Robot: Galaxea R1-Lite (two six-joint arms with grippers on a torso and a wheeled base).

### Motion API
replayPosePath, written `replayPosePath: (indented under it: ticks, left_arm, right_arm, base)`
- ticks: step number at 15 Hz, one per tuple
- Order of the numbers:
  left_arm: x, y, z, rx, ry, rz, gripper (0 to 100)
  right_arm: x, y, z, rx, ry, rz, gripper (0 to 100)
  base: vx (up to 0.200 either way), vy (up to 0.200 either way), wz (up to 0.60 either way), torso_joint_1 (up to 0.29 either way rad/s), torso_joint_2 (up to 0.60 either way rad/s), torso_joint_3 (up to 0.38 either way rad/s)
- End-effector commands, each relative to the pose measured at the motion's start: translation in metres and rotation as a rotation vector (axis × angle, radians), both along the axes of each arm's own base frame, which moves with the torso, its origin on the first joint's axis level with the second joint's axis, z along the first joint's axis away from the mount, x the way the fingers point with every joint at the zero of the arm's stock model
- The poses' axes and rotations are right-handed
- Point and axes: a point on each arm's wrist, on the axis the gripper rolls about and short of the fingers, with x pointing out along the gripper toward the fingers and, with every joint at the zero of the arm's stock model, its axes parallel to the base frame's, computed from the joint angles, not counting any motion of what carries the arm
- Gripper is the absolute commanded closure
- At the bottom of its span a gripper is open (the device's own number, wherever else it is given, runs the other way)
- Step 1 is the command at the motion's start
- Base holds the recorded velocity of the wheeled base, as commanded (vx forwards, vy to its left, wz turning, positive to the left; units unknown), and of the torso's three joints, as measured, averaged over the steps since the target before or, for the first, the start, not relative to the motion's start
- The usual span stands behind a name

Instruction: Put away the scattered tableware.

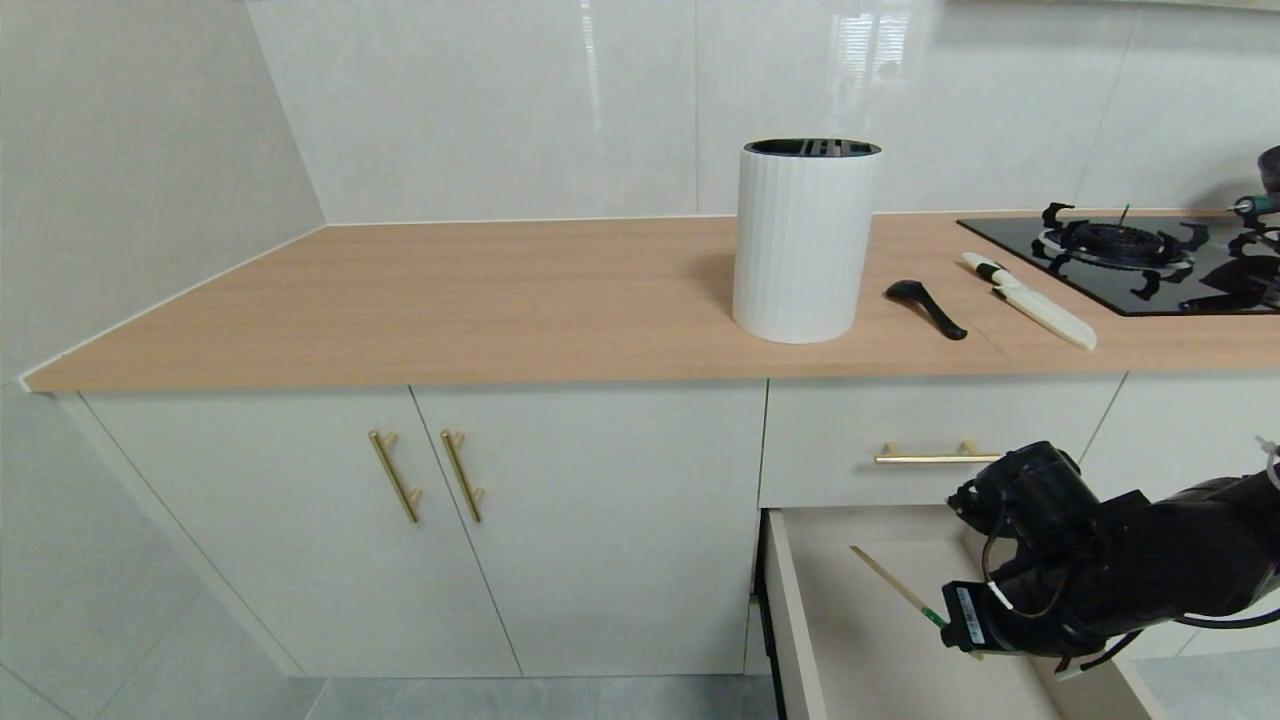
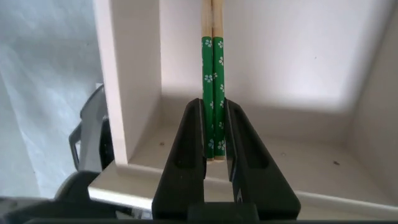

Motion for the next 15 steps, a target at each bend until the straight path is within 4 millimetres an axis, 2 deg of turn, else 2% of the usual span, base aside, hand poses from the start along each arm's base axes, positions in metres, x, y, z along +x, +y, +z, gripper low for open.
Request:
replayPosePath:
  ticks: [1,5,13,15]
  left_arm:
    - [0.0,0.0,0.0,0.0,0.0,0.0,0]
    - [0.0,0.0,0.0,0.0,0.0,0.0,0]
    - [0.0,0.0,0.0,-0.001,0.0,0.0,0]
    - [0.0,0.0,0.0,0.0,0.0,0.0,0]
  right_arm:
    - [0.006,0.002,-0.017,-0.009,0.038,-0.021,100]
    - [0.008,0.005,-0.025,-0.024,0.045,-0.021,100]
    - [0.015,0.007,-0.036,-0.031,0.015,-0.027,100]
    - [0.017,0.009,-0.035,-0.024,-0.004,-0.026,100]
  base:
    - [0.0,0.0,0.0,0.0,0.0,0.0]
    - [0.0,0.0,0.0,-0.046,0.17,0.124]
    - [0.0,0.0,0.0,-0.073,0.44,0.35]
    - [0.0,0.0,0.0,-0.017,0.2,0.188]
